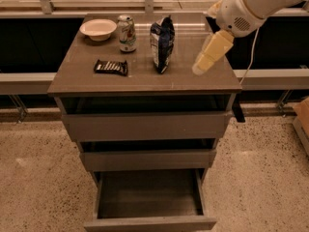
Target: Place blue chip bag into bottom drawer
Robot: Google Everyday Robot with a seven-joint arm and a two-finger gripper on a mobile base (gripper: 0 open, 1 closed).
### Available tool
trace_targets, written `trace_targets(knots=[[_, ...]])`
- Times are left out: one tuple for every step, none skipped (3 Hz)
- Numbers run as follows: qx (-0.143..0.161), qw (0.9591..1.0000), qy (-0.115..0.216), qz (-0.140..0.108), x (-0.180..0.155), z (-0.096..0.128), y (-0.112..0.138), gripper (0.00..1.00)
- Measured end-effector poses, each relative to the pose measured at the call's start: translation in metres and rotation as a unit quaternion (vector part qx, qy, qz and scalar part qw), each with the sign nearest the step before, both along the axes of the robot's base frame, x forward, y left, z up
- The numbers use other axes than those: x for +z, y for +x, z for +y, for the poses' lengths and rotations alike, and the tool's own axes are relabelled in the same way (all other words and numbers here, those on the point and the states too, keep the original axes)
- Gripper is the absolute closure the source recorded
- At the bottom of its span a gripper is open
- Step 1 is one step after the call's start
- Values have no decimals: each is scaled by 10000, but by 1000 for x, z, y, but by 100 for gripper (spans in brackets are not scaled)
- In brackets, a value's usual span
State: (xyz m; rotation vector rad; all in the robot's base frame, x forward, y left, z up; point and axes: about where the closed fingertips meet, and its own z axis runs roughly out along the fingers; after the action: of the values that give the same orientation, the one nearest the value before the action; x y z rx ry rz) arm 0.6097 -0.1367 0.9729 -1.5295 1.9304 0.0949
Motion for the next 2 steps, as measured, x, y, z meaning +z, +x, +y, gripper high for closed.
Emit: trace_targets(knots=[[-210, 9956, 807, -435, -1, 27, 64, 0], [-438, 9844, 1551, -711, -1, 54, 116, 0]])
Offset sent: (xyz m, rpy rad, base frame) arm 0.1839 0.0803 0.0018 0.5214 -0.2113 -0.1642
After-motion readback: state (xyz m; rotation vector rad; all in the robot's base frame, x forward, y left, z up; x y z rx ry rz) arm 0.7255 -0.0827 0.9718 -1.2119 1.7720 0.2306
